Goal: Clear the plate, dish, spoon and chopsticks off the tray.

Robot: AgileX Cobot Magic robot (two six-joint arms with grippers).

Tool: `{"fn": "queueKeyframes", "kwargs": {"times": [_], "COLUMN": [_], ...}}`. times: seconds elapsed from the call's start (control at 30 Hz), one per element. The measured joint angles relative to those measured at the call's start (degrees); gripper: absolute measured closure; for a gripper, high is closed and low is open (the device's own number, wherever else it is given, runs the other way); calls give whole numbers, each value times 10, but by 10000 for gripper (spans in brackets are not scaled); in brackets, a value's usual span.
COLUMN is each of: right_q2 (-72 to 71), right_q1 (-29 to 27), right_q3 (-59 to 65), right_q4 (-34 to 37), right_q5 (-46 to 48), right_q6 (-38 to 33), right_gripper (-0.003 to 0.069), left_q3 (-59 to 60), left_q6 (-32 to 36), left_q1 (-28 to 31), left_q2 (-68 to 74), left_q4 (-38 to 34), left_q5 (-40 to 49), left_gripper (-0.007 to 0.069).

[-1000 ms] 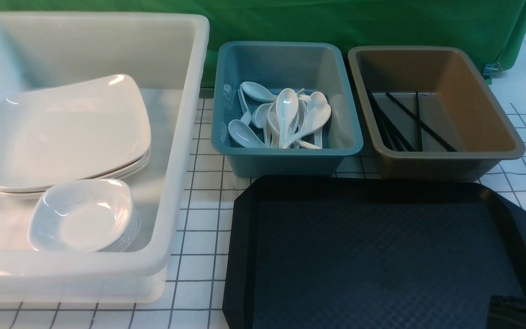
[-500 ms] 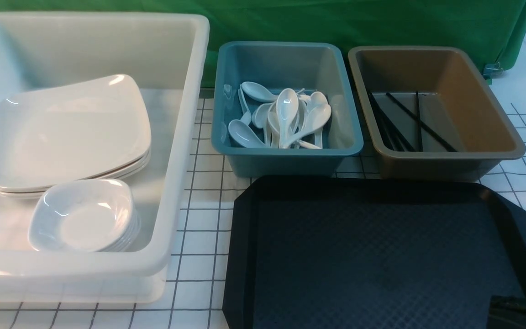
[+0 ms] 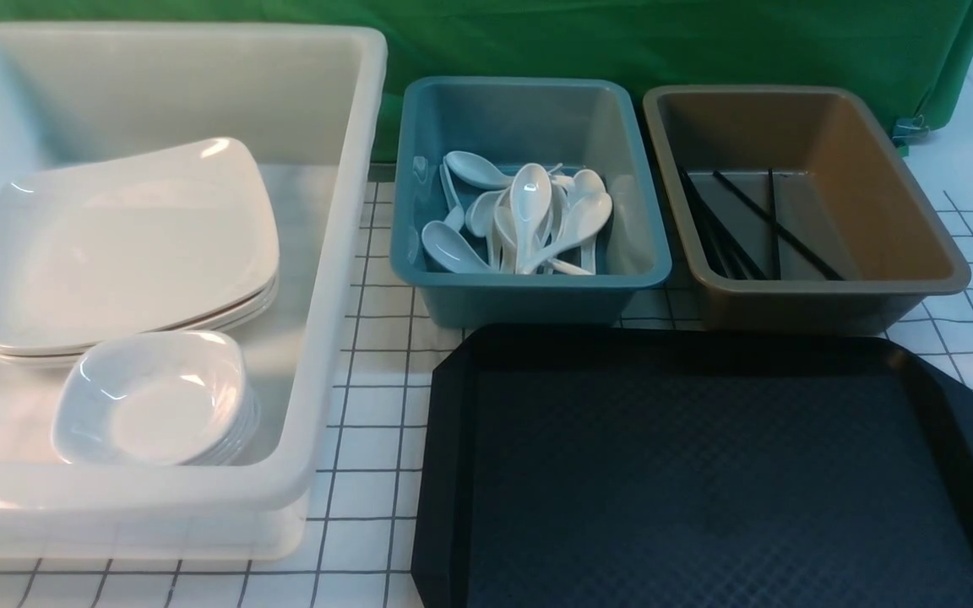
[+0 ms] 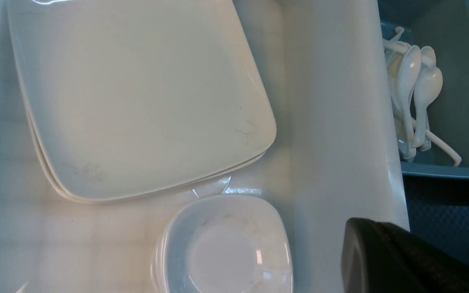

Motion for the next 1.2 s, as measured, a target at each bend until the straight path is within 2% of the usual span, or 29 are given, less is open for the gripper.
{"fn": "queueKeyframes", "kwargs": {"times": [0.03,0.07,0.1,0.23,0.33,0.43,0.7,0.77,0.87,0.9,0.97,1.13,1.2], "right_q2": [-20,-24,-60,-138,-159,-159,-159,-159,-159,-159,-159,-159,-159], "right_q1": [-39,-46,-98,-216,-266,-300,-311,-311,-311,-311,-311,-311,-311], "right_q3": [20,24,56,132,169,191,195,196,196,196,196,196,196], "right_q4": [1,1,1,1,1,1,1,1,1,1,1,1,1], "right_q5": [0,0,0,7,25,18,-5,-6,-6,-6,-6,-6,-6], "right_q6": [0,0,0,0,0,0,0,0,0,0,0,0,0], "right_gripper": [550,549,545,537,531,524,501,494,491,487,483,474,466], "left_q3": [0,0,0,0,0,0,0,0,0,0,1,42,110], "left_q6": [0,0,0,1,1,-6,-26,-35,-49,-66,-85,-106,-114], "left_q1": [0,0,0,0,-3,-35,-221,-301,-337,-373,-408,-456,-473], "left_q2": [0,0,0,0,0,0,0,-4,-12,-25,-48,-120,-184], "left_q4": [-6,-8,-19,-52,-72,-74,-6,31,61,91,124,149,151], "left_q5": [-2,-3,-7,-8,-3,-2,-2,0,1,1,1,-1,-16], "left_gripper": [619,619,619,619,619,619,619,619,619,619,619,619,619]}}
